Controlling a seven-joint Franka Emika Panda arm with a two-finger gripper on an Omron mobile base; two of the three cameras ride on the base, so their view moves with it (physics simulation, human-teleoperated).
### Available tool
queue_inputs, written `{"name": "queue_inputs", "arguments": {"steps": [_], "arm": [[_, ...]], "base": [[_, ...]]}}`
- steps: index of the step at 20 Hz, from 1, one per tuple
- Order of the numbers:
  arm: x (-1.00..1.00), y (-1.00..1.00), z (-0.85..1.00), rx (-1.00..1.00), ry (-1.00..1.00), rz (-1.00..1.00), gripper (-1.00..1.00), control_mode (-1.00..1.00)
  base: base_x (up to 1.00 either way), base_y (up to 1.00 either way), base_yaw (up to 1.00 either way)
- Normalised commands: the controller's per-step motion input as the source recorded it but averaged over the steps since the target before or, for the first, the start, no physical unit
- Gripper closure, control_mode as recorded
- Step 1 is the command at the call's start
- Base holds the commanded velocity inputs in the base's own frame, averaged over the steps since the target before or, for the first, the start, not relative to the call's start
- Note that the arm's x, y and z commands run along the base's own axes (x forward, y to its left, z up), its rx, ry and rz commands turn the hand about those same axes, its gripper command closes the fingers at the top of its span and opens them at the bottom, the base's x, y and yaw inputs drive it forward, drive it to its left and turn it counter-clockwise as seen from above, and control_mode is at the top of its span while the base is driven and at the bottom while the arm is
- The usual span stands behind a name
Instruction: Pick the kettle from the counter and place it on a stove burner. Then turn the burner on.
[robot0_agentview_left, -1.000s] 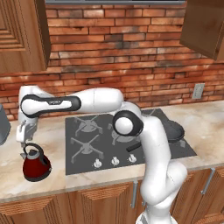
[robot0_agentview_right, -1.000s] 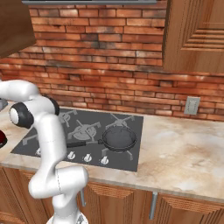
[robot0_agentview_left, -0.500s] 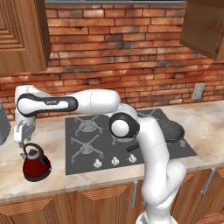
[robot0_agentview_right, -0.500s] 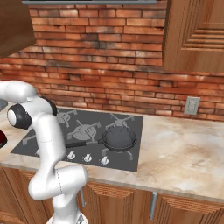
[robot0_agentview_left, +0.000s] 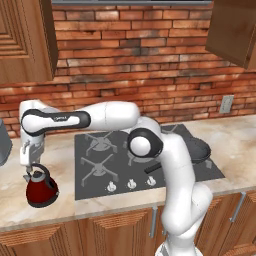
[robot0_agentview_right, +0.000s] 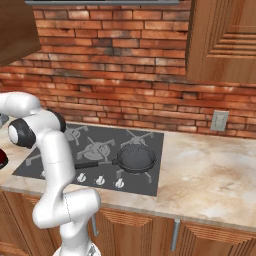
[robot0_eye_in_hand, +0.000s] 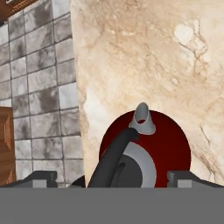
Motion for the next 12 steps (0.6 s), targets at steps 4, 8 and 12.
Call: {"name": "queue_inputs", "arguments": {"steps": [4,8,12], "arm": [[0.0,0.0,0.0,0.0,0.0,0.0,-1.0,-1.0],[0.0,0.0,-0.02,0.0,0.01,0.0,1.0,-1.0],[0.0,0.0,0.0,0.0,0.0,0.0,1.0,-1.0]], "base": [[0.0,0.0,0.0],[0.0,0.0,0.0],[0.0,0.0,0.0]]}}
